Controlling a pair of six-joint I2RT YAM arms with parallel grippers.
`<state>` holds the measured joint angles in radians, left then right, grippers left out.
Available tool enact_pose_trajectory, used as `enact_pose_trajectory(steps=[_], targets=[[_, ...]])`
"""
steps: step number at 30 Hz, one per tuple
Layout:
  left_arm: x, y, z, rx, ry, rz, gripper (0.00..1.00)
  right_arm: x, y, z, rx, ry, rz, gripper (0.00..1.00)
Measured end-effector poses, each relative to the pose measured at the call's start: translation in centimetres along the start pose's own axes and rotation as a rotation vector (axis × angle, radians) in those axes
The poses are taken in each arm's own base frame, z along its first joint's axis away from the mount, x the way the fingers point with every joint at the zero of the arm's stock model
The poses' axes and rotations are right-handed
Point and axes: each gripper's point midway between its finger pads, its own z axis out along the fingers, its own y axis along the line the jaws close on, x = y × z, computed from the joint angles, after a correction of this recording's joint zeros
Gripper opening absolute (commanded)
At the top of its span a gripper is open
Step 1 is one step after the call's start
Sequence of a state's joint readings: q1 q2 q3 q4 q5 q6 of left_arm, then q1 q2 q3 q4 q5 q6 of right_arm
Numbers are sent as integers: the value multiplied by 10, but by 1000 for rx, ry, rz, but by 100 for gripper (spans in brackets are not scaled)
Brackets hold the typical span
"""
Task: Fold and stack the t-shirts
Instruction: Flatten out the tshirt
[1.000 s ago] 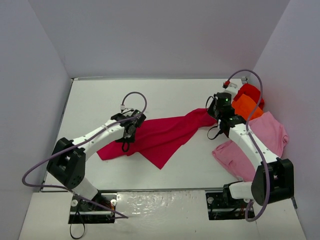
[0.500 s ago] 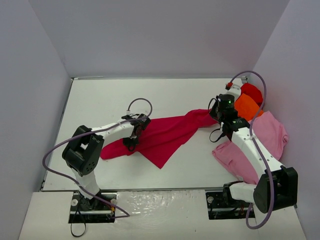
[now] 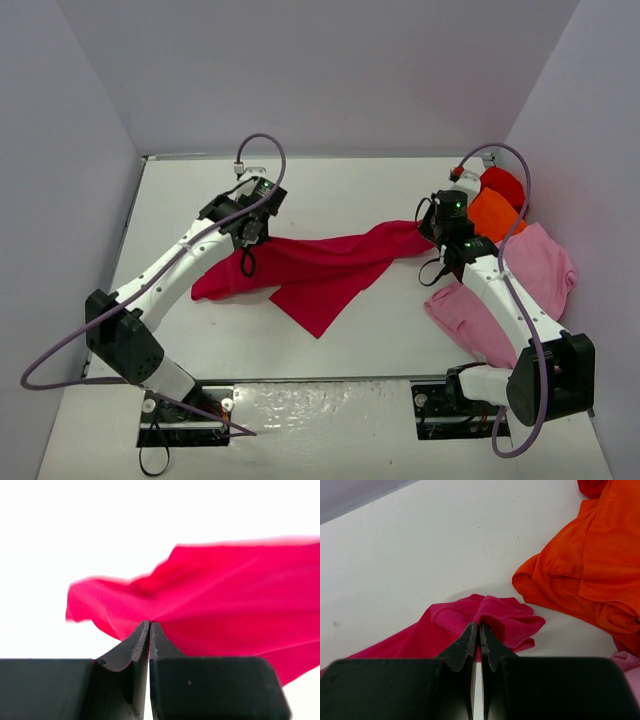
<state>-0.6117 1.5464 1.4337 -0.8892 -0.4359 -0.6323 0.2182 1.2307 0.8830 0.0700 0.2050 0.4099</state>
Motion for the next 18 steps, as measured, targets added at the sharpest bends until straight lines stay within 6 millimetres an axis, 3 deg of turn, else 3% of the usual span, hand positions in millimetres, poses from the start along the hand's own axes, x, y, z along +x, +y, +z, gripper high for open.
enact_pose_trajectory(steps=[3,7,9,10,11,14,18], targets=[[-44,14,-22,-4,-96,-36,0,3,1,0,-3,5,-4,0],[-68,35,-9,-96,-108,-20,0,8,3,-1,-11,17,-12,0],[-70,42,8,-153,-76,13,35,11,5,-2,-19,22,-17,0],[-69,43,19,-180,-48,37,62,13,5,-3,-26,24,-20,0],[-70,40,32,-197,-31,46,74,14,6,-5,-31,24,-24,0],[-59,30,74,-235,33,98,97,11,7,-13,-48,10,-32,0],[-39,25,106,-264,108,149,97,5,9,-19,-62,-11,-36,0]])
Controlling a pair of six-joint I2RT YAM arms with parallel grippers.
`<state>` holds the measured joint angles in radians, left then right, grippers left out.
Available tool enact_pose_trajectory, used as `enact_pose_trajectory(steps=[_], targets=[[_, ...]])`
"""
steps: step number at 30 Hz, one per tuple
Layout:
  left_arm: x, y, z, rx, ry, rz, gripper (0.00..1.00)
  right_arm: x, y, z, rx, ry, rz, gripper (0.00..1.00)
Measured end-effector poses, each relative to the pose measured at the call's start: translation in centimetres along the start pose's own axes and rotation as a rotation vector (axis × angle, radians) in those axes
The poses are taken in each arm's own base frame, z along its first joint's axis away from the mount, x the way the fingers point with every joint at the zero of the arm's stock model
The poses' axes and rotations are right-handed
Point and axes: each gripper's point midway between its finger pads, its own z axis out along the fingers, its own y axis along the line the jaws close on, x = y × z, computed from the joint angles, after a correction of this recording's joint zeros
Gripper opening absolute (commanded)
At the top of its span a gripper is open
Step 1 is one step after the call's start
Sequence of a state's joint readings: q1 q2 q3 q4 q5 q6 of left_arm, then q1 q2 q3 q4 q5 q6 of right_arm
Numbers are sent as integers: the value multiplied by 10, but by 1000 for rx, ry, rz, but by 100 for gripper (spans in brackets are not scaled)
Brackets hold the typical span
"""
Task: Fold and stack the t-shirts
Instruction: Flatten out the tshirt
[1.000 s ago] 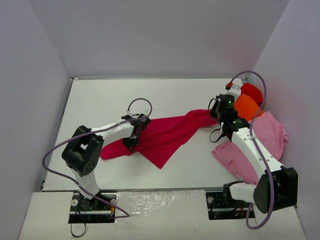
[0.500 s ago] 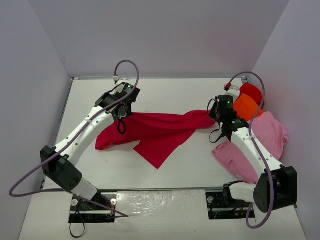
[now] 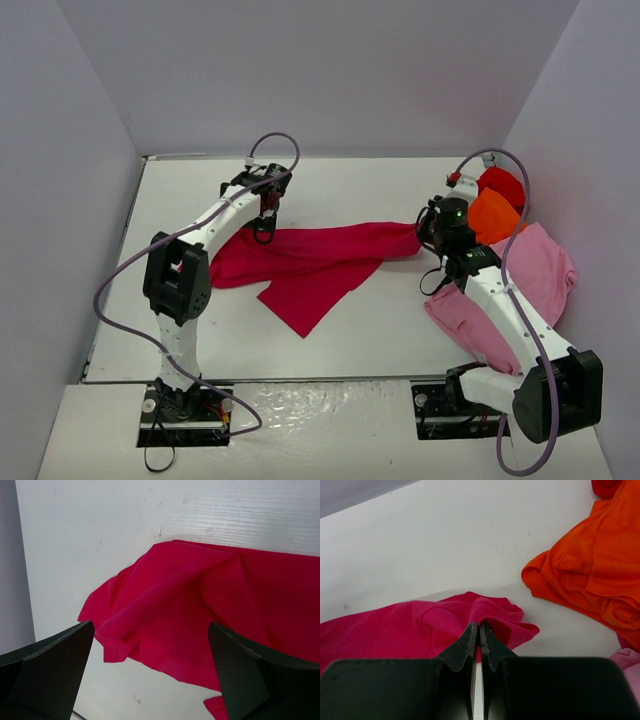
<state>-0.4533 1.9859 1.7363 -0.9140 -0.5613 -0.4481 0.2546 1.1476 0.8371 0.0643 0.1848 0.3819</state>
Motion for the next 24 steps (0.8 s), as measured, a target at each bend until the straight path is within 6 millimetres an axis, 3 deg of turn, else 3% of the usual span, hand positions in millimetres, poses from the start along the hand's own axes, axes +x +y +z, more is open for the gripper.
enact_pose_trajectory(steps=[3,7,14,17,24], targets=[[0,0,1,-4,0,5,97,0,1,0,-3,0,-6,0],[0,6,-13,17,-31,-21,97,2,2,-1,-7,3,-13,0],[48,42,-51,99,-37,-133,90,4,6,-1,-18,10,-19,0],[61,43,-49,141,-20,-207,88,6,8,-1,-27,15,-22,0],[110,1,-9,214,137,-238,86,14,12,-2,-39,31,-33,0]])
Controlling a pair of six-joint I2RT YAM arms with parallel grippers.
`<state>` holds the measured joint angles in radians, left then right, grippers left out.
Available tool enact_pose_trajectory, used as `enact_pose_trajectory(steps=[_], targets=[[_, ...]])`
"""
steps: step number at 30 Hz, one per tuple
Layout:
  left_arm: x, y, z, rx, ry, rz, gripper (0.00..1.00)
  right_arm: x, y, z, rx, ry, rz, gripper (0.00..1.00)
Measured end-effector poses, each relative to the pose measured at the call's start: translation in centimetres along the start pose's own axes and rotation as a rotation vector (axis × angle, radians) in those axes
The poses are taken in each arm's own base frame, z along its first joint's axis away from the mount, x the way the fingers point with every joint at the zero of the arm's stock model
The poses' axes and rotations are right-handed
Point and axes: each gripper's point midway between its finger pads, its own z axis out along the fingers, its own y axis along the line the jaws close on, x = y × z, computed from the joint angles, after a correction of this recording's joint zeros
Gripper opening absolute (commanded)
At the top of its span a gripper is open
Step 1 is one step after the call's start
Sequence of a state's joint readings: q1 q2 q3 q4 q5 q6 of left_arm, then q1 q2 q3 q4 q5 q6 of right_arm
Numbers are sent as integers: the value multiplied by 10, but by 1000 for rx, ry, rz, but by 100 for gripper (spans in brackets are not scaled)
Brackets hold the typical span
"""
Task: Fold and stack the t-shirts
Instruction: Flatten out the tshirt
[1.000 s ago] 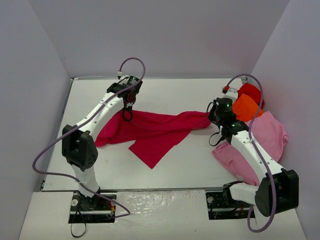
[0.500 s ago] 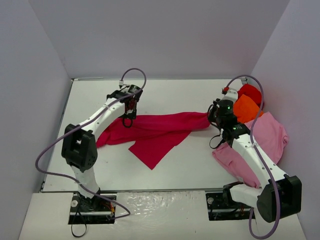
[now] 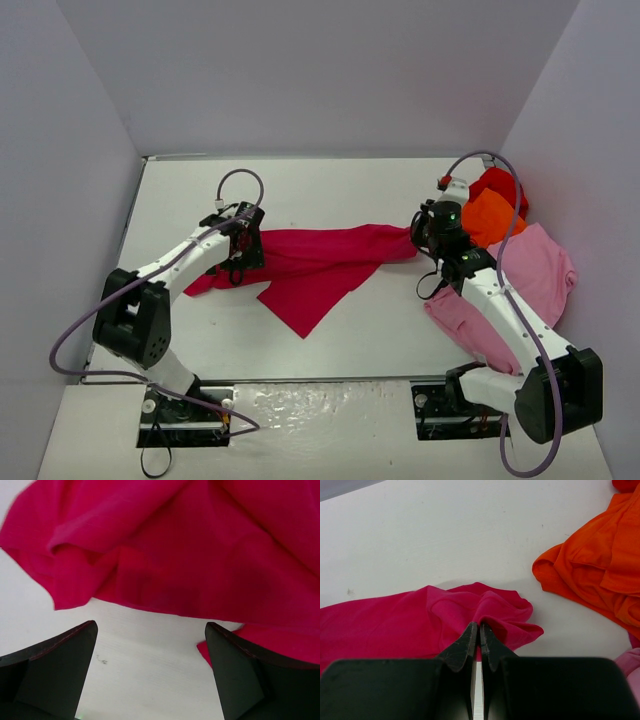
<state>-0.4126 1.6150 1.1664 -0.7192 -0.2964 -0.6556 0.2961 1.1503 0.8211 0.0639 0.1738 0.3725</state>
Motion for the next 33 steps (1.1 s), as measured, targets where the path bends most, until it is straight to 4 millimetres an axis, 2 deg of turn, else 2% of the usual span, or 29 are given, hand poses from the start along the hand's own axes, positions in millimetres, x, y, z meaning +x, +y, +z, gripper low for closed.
enact_pose_trajectory(steps=[5,10,15,19,25,30,33], targets=[[1,-20,19,70,33,-48,85,4,1,0,-4,7,-5,0],[-8,-24,28,80,29,-72,85,5,4,-1,-10,9,-9,0],[-28,-15,32,79,3,-118,85,7,5,0,-12,15,-13,0],[-36,-3,33,55,-5,-137,85,11,4,2,-9,25,-17,0],[-37,1,36,58,4,-134,85,16,7,3,-13,39,-29,0],[-34,0,48,60,28,-135,84,16,8,3,-12,37,-36,0],[-30,-2,58,53,43,-124,79,16,9,2,-10,35,-39,0]])
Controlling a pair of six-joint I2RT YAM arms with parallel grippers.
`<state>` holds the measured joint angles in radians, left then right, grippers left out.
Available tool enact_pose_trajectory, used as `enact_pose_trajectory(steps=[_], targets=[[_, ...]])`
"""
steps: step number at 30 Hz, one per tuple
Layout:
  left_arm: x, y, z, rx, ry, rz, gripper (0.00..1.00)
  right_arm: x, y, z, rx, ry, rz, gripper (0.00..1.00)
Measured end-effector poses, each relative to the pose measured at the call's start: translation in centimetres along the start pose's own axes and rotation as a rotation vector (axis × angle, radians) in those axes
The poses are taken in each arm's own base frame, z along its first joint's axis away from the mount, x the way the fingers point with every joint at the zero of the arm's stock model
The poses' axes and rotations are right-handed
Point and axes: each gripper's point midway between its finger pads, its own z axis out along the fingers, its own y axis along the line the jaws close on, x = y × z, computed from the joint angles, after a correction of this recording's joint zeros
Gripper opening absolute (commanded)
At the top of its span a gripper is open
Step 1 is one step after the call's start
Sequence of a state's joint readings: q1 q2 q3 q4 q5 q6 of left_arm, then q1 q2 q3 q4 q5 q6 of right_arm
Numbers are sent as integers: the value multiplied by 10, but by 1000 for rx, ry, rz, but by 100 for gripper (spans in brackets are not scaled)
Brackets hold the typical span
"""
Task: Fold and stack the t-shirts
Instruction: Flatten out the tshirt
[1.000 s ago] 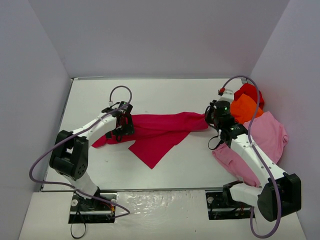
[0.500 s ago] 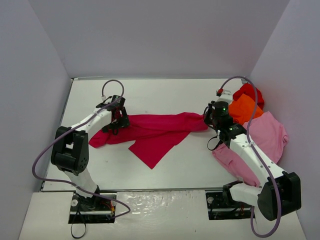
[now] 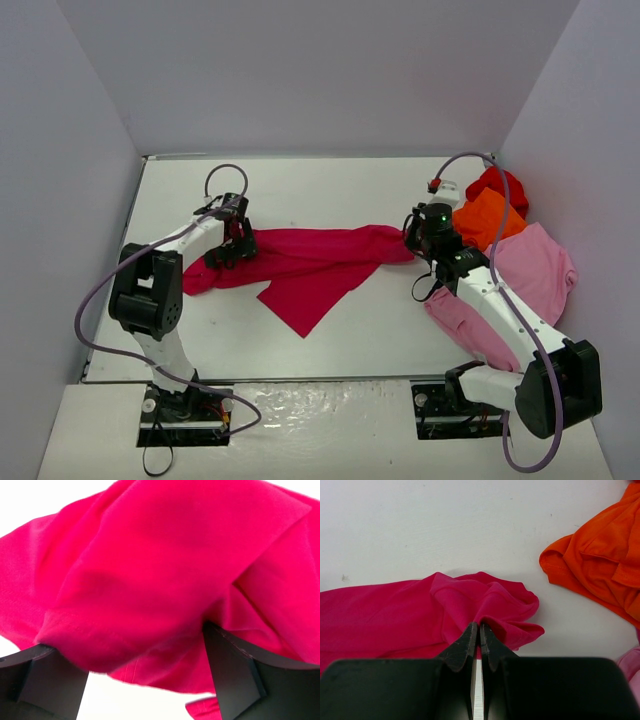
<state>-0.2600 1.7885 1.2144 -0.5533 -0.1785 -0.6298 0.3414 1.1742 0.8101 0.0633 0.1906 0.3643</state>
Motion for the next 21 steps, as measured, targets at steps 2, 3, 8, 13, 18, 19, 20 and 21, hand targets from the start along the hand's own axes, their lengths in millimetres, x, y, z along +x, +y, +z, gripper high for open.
enact_pose_trajectory(steps=[2,3,8,13,18,19,20,21], targets=[[2,-1,7,-2,10,7,66,0,0,0,2,-2,-2,0],[3,-2,10,-1,15,10,64,0,0,0,3,-2,-3,0],[1,-9,12,30,11,18,45,1,3,-1,0,-2,-12,0],[-1,-8,4,41,3,22,54,2,4,-1,1,-2,-14,0],[-14,0,-31,52,-59,20,64,4,4,0,2,4,-19,0],[-17,2,-39,53,-71,19,64,5,5,1,2,6,-20,0],[-20,4,-47,52,-83,18,64,6,5,1,3,9,-21,0],[-24,5,-54,54,-98,16,64,6,5,1,3,10,-22,0]])
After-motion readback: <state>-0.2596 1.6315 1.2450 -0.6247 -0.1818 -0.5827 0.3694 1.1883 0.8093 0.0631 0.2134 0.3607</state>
